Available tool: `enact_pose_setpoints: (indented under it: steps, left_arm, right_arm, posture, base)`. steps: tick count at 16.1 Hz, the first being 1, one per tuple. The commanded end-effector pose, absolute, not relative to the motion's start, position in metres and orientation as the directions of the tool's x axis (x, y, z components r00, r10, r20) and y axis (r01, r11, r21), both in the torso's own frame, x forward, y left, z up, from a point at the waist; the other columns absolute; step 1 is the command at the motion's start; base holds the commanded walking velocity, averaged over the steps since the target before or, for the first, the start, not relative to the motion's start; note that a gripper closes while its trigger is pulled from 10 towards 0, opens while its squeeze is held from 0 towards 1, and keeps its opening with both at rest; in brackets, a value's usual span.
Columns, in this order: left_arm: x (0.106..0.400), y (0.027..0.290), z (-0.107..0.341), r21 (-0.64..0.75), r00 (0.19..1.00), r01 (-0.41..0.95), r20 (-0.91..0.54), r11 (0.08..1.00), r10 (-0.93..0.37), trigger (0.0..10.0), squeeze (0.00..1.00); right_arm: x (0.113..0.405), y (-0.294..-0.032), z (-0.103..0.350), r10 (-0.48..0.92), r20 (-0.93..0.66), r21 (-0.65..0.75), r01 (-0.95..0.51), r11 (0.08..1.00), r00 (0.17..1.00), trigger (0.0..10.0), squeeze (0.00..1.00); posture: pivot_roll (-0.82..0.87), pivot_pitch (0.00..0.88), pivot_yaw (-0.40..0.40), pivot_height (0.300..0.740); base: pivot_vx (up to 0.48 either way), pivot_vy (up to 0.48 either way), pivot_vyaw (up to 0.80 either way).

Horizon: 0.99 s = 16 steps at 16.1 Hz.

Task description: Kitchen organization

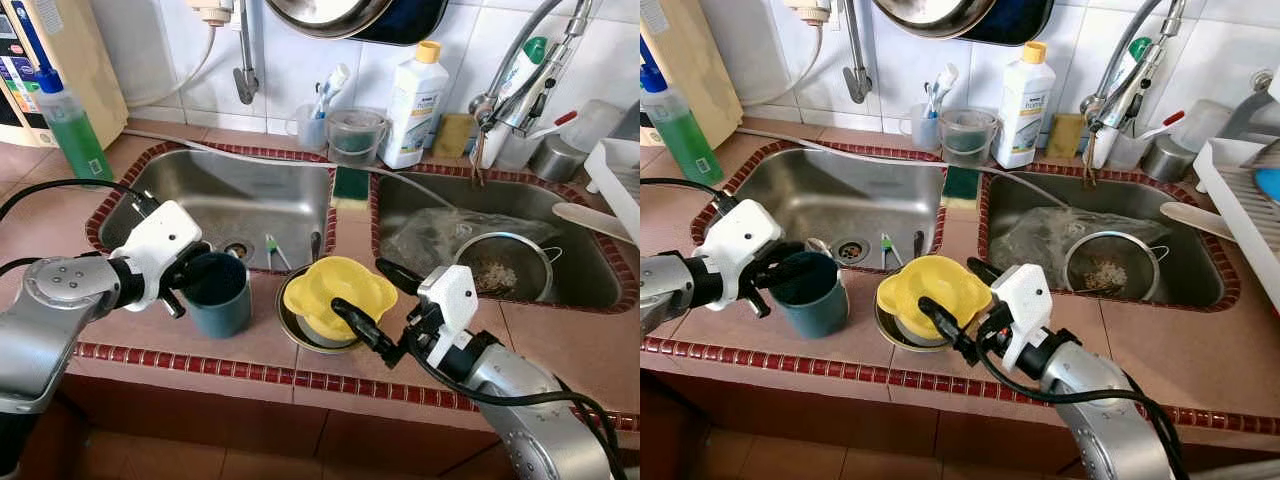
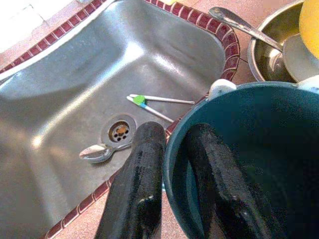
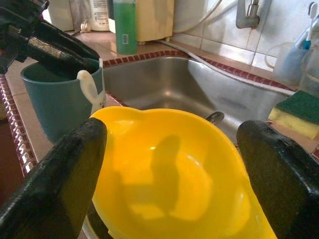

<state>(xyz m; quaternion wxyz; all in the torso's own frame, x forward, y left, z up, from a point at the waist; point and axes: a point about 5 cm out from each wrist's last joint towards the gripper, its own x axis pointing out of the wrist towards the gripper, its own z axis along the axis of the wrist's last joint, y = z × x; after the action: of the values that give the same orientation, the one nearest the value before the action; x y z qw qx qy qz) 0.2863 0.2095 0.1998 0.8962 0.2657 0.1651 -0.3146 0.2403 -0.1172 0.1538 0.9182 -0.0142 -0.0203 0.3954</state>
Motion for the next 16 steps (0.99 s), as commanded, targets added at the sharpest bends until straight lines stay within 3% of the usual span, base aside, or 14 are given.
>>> enact_pose_setpoints:
  steps: [1,10,16]
  left_arm:
    - [0.286,0.210,0.197,0.375,0.733,0.666,-0.488,0.644,-0.474,0.0,0.00]
    - [0.284,0.211,0.197,0.377,0.725,0.675,-0.496,0.634,-0.477,0.0,0.00]
    - [0.291,0.219,0.228,0.284,0.781,0.617,-0.336,0.734,-0.527,0.0,0.00]
  right_arm:
    - [0.239,-0.117,0.158,0.734,0.028,-0.056,-0.732,0.679,0.678,10.0,0.00]
    - [0.241,-0.118,0.160,0.730,0.032,-0.062,-0.728,0.683,0.682,10.0,0.00]
    - [0.248,-0.120,0.165,0.718,0.061,-0.057,-0.716,0.696,0.693,10.0,0.00]
  posture:
    - [0.02,0.056,-0.034,0.740]
    - [0.02,0.057,-0.035,0.740]
    - [0.02,0.044,-0.043,0.740]
  base:
    - [0.000,0.000,0.00]
    - [0.000,0.000,0.00]
    - [0.000,0.000,0.00]
